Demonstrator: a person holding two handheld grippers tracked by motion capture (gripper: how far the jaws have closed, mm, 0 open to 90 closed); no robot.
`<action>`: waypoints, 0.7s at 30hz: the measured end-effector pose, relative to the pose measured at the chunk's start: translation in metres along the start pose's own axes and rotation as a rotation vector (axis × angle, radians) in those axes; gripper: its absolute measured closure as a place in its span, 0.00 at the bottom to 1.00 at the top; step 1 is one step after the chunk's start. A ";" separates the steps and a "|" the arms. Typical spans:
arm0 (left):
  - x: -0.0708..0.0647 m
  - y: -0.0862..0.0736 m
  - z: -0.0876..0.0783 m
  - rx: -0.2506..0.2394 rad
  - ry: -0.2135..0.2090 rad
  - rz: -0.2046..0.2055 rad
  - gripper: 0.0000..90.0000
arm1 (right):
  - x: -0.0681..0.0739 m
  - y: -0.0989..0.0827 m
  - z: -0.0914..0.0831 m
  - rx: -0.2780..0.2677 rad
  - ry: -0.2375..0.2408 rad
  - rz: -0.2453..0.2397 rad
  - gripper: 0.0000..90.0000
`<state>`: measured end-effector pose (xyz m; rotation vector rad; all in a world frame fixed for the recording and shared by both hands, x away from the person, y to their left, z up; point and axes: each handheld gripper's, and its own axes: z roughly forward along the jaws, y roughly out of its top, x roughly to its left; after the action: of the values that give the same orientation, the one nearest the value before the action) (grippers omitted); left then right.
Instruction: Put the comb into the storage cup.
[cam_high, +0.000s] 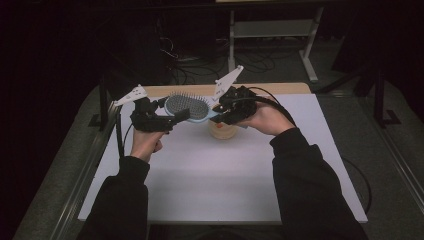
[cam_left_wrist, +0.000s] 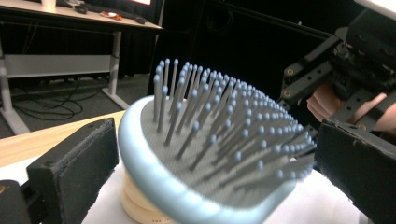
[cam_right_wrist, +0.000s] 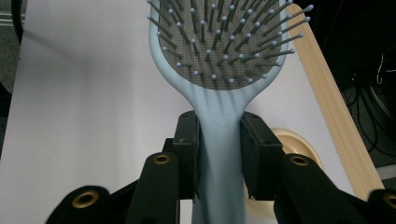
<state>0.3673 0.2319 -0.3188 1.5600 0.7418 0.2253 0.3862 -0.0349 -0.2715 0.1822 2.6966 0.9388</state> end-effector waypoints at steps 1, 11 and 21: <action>0.000 0.000 0.001 0.002 0.007 -0.006 0.00 | 0.000 0.000 0.001 0.002 0.001 -0.001 0.76; 0.003 0.001 0.004 0.001 0.009 -0.041 0.02 | 0.001 0.004 0.011 -0.004 0.011 -0.005 0.76; 0.009 -0.002 0.000 -0.040 0.036 -0.109 0.13 | 0.002 0.006 0.013 -0.020 -0.013 -0.007 0.75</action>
<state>0.3736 0.2364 -0.3228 1.4762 0.8429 0.1869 0.3886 -0.0223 -0.2775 0.1743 2.6735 0.9597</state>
